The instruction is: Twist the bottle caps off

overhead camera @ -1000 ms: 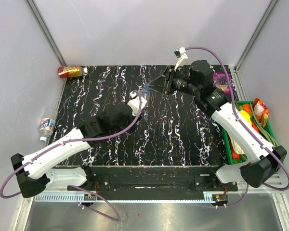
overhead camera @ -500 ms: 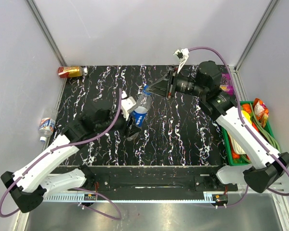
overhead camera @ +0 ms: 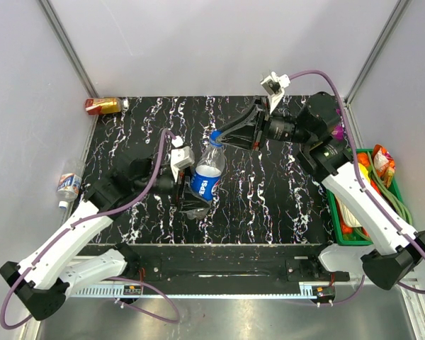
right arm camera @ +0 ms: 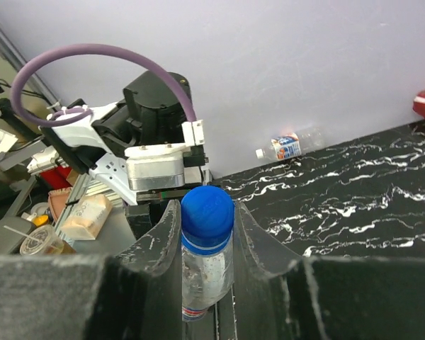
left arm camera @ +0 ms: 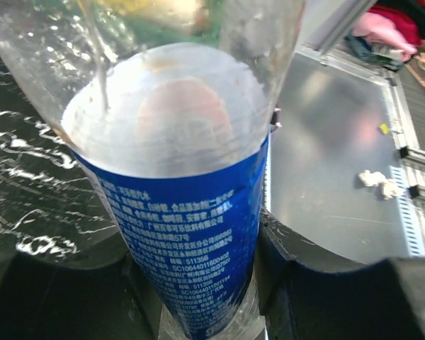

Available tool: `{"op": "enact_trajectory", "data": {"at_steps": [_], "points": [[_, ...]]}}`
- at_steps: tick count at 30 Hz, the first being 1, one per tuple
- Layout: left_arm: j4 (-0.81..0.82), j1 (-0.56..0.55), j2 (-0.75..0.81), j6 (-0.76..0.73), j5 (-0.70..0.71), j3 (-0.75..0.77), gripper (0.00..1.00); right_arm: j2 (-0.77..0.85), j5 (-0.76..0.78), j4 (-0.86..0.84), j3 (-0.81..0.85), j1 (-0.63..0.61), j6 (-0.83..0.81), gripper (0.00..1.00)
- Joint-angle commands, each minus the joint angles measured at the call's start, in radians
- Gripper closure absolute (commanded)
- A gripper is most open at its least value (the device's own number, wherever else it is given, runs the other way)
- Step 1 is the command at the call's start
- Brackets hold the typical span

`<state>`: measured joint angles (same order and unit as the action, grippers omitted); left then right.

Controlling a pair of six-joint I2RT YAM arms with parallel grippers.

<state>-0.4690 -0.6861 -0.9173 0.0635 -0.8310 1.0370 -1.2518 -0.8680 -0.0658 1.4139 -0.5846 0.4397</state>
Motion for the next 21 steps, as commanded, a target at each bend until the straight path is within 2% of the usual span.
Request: {"op": "enact_trajectory", "data": {"at_steps": [1,10,21], "points": [[0.205,0.003,0.015,0.002,-0.250,0.023,1.00,-0.001,-0.055,-0.052,-0.026,-0.001,-0.016,1.00],[0.332,0.017,-0.023,0.113,-0.450,0.009,1.00,0.009,-0.105,-0.100,-0.039,0.000,-0.004,1.00],[0.356,0.019,-0.060,0.148,-0.528,-0.006,1.00,0.049,-0.022,-0.109,-0.061,0.026,0.001,1.00]]}}
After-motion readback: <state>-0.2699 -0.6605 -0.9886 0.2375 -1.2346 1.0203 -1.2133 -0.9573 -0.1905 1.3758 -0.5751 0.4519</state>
